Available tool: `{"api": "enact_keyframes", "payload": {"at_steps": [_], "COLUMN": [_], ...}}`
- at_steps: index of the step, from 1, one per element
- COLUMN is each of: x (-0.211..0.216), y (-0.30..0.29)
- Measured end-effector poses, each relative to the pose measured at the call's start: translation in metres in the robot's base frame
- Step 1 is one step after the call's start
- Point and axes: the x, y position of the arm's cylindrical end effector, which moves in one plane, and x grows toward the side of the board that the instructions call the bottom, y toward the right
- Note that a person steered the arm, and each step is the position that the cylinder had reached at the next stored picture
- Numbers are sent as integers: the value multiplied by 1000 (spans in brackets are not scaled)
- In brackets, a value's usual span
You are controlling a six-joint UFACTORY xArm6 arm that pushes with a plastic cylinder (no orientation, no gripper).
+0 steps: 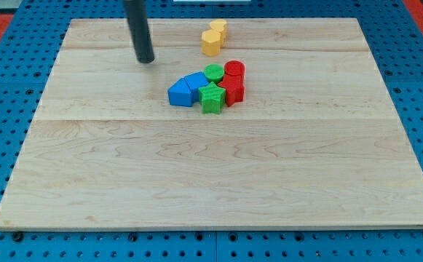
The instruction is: Separate the yellow blocks
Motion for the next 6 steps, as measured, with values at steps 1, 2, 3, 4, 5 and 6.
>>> {"api": "enact_keyframes", "payload": {"at_steps": [1,2,3,4,5,6], "x": [-80,-68,-37,4,26,47], "y": [35,82,114,100,59,47]}}
